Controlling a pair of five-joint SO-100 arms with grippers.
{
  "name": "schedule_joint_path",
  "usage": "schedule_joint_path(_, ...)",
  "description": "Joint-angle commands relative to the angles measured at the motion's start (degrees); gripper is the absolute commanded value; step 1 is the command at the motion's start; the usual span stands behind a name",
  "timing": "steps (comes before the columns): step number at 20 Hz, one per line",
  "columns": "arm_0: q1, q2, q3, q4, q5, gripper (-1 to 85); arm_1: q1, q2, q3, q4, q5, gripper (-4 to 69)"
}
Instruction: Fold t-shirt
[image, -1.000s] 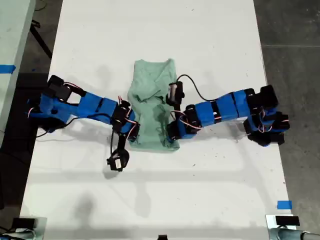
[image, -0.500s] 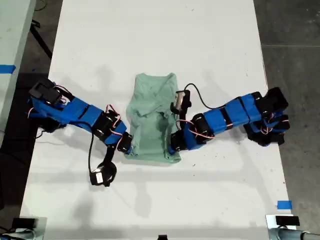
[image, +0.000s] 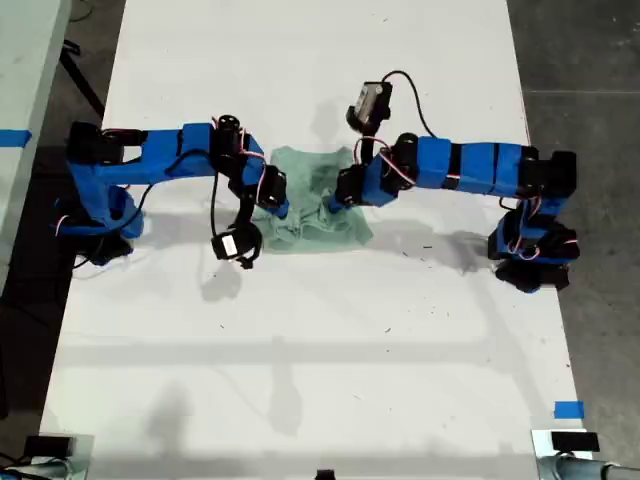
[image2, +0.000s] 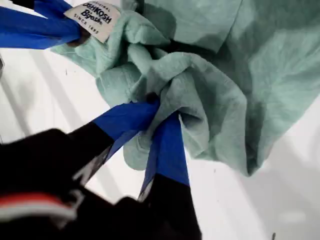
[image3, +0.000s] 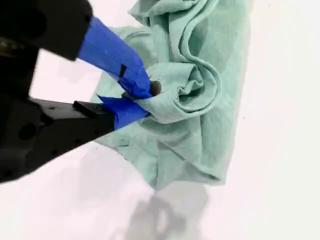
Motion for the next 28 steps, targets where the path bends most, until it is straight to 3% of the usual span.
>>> schedule_joint_path(1,-6.50,-3.16,-7.21,0.44,5.89,-0.1,4.66,-0.26,-1.32,-2.55,-3.25,-1.1)
schedule_joint_path(6,-14.68,-5.27,-11.07,1.85,9.40,-0.1,10.63,-4.39,-6.24,-2.55,-8.79,-1.3)
schedule_joint_path(7,-16.35,-4.83,-11.78,1.93,9.40,-0.1,12.22,-5.54,-9.05,-1.93,-10.20,4.3)
schedule_joint_path(8,-18.19,-4.04,-11.95,1.58,8.88,1.5,14.24,-5.89,-10.90,-2.11,-10.81,25.9)
schedule_joint_path(9,-19.42,-2.99,-12.57,0.88,9.58,16.0,15.73,-5.36,-12.04,-3.25,-14.06,34.0)
schedule_joint_path(12,-23.64,4.22,-11.43,0.62,10.55,36.6,20.21,-0.53,-13.18,-1.14,-16.52,29.2)
schedule_joint_path(17,-27.95,13.18,-1.93,-0.18,10.99,12.8,26.98,9.93,-2.20,3.25,-18.11,23.8)
schedule_joint_path(22,-29.71,25.58,15.38,-5.10,10.99,11.7,33.40,27.86,15.64,6.15,-19.25,21.6)
schedule_joint_path(24,-27.07,33.75,29.79,-10.90,9.40,10.3,32.17,32.96,23.91,5.19,-19.69,10.5)
schedule_joint_path(26,-23.29,42.28,45.88,-17.84,8.96,6.7,28.48,35.51,30.32,0.79,-16.79,3.4)
schedule_joint_path(28,-20.04,47.55,59.41,-23.12,6.33,1.9,22.15,34.19,31.73,-10.02,-12.48,-0.3)
